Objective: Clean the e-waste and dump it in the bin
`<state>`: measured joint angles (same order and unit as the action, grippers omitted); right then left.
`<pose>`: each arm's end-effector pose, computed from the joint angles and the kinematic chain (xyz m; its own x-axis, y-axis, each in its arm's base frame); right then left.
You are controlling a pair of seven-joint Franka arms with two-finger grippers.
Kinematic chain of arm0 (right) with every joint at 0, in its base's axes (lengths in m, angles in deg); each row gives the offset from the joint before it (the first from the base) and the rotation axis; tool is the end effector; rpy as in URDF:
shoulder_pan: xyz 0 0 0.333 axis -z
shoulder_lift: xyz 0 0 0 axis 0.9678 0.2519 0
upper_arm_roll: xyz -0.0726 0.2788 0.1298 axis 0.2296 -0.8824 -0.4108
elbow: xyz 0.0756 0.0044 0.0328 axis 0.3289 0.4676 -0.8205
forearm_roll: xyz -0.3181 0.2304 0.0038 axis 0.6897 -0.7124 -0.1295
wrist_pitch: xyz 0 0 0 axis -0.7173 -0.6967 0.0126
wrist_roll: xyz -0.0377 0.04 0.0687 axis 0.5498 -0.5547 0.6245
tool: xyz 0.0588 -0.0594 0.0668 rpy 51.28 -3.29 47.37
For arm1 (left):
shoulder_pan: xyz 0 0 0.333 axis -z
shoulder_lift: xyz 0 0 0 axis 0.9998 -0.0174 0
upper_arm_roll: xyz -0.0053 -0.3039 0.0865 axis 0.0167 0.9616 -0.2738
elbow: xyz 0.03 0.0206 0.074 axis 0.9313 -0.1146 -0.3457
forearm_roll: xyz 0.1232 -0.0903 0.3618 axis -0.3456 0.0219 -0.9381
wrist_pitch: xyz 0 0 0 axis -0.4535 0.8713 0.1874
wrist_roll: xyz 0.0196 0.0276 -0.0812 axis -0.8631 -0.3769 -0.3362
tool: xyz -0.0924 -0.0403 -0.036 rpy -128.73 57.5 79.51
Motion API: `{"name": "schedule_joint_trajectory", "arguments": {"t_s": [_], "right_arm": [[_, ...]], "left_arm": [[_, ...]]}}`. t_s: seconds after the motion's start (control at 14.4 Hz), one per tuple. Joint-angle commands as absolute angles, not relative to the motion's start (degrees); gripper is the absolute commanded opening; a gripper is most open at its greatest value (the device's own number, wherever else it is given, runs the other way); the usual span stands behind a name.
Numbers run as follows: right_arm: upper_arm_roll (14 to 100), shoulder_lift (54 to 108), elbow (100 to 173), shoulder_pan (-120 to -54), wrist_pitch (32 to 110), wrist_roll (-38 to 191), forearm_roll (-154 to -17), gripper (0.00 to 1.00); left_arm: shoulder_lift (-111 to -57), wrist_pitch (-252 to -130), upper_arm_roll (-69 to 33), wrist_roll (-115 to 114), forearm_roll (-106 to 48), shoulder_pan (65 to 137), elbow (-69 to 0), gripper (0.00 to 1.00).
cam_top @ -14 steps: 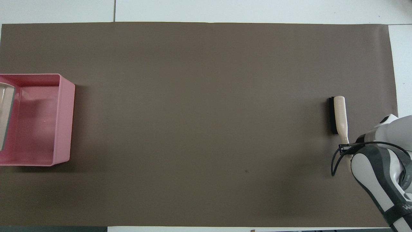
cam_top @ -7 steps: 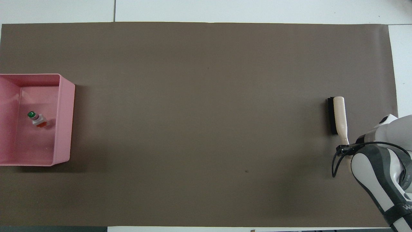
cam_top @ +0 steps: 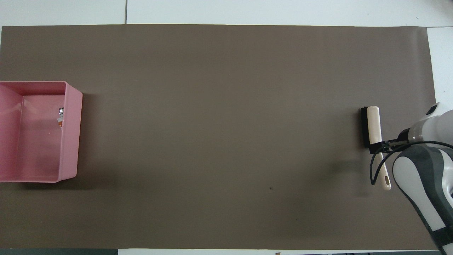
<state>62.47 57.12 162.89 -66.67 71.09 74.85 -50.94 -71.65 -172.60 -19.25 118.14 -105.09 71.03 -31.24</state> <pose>0.4806 -0.0634 0.4149 0.9928 0.0841 -0.0857 0.0887 -0.9947 0.0523 0.5474 0.1979 0.5871 -0.2186 -0.6077 -0.7635 -0.9625 0.2630 0.0663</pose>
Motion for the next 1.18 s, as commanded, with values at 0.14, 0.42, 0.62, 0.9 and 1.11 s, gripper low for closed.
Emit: {"name": "schedule_joint_trajectory", "arguments": {"t_s": [0.14,0.42,0.62,0.9,1.11], "right_arm": [[62.22,56.34,152.49,-66.97,69.32,73.88,-50.98,1.00],[62.04,61.51,135.11,-66.98,55.29,81.05,-51.68,1.00],[62.04,63.90,127.34,-69.07,47.88,87.48,-50.98,1.00],[61.86,64.78,126.27,-70.31,44.26,93.39,-51.77,1.00],[63.17,63.56,126.88,-74.41,41.90,93.21,-51.95,1.00]], "left_arm": [[-68.67,-170.25,-19.31,119.45,-90.83,75.99,-35.38,0.00],[-68.04,-169.37,-19.31,119.10,-80.44,82.92,-41.17,0.00],[-68.22,-169.55,-19.31,116.39,-77.27,88.46,-45.48,0.00],[-69.36,-173.92,-19.40,100.78,-75.85,99.44,-51.46,0.01],[-73.04,-176.83,-19.31,94.25,-75.76,104.98,-52.27,0.01]]}}
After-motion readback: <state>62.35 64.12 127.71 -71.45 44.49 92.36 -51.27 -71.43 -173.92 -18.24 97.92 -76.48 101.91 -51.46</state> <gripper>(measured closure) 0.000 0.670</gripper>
